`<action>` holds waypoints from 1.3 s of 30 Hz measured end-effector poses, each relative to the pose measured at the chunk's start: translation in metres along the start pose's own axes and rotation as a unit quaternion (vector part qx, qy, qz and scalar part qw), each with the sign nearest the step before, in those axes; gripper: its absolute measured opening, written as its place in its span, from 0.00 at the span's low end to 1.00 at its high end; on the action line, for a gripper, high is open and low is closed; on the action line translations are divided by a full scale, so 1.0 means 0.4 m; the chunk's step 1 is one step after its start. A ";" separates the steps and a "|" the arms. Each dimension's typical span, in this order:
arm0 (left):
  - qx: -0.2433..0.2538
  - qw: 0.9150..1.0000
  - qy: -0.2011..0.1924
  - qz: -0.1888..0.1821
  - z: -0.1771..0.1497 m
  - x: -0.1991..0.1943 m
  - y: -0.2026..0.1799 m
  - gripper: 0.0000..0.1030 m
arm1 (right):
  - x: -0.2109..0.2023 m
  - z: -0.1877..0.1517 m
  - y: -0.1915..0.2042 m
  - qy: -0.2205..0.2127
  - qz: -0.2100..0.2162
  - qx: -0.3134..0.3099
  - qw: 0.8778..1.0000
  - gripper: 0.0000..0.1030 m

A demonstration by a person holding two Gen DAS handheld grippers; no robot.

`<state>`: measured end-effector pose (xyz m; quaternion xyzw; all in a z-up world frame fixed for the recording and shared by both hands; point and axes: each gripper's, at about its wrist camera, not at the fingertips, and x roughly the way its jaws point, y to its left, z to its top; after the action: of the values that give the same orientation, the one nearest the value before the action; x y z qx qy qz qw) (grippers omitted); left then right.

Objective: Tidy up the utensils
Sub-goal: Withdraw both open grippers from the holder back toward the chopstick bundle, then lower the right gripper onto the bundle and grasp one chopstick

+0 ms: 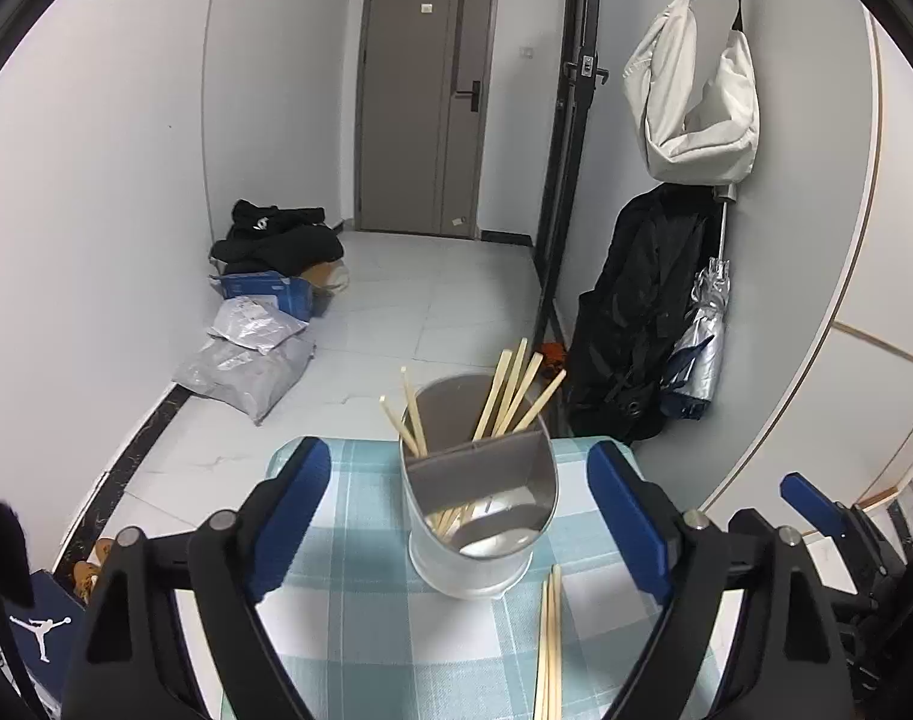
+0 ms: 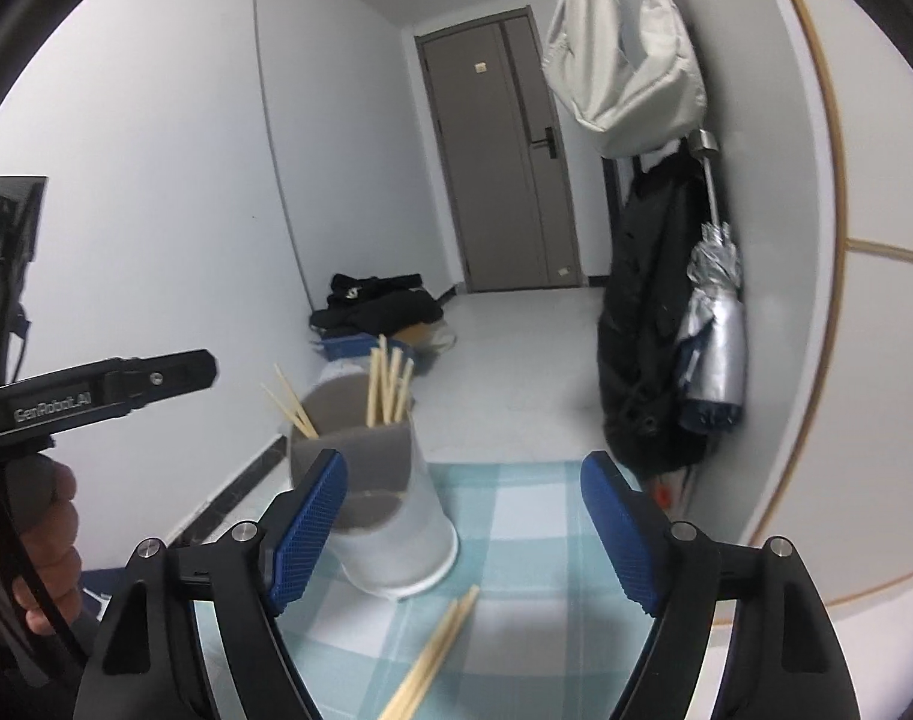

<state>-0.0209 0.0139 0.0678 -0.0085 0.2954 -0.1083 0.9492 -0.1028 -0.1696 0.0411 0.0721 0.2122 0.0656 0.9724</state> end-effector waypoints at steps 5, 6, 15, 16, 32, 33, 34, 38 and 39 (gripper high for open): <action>0.013 0.999 -0.030 0.025 -0.046 -0.019 -0.011 0.91 | -0.015 -0.033 -0.025 0.001 -0.015 0.014 1.000 0.83; 0.012 0.999 -0.034 0.026 -0.054 -0.021 -0.011 0.91 | -0.018 -0.040 -0.029 0.002 -0.017 0.014 1.000 0.83; -0.007 1.000 -0.006 0.019 -0.116 0.025 -0.004 0.92 | -0.028 -0.084 -0.035 0.023 -0.031 0.007 0.999 0.83; -0.012 1.000 -0.005 0.019 -0.123 0.030 -0.001 0.92 | -0.025 -0.088 -0.037 0.028 -0.032 0.006 0.999 0.83; -0.046 0.999 0.018 0.015 -0.133 0.074 0.041 0.92 | 0.072 -0.130 -0.026 0.097 -0.070 -0.012 0.993 0.83; -0.048 0.999 0.017 0.016 -0.131 0.075 0.044 0.92 | 0.079 -0.135 -0.024 0.100 -0.079 -0.016 0.992 0.83; -0.052 0.998 0.017 0.014 -0.130 0.075 0.050 0.92 | 0.086 -0.139 -0.021 0.106 -0.086 -0.021 0.990 0.83; -0.065 0.998 0.018 0.016 -0.119 0.081 0.072 0.92 | 0.131 -0.158 -0.010 0.146 -0.090 -0.036 0.985 0.83; -0.067 0.997 0.016 0.017 -0.117 0.082 0.077 0.92 | 0.140 -0.162 -0.008 0.153 -0.086 -0.036 0.984 0.83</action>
<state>-0.0147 0.0395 0.0082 -0.0651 0.3175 -0.0722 0.9433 -0.0795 -0.1567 -0.0402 0.0074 0.3618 -0.0005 0.9322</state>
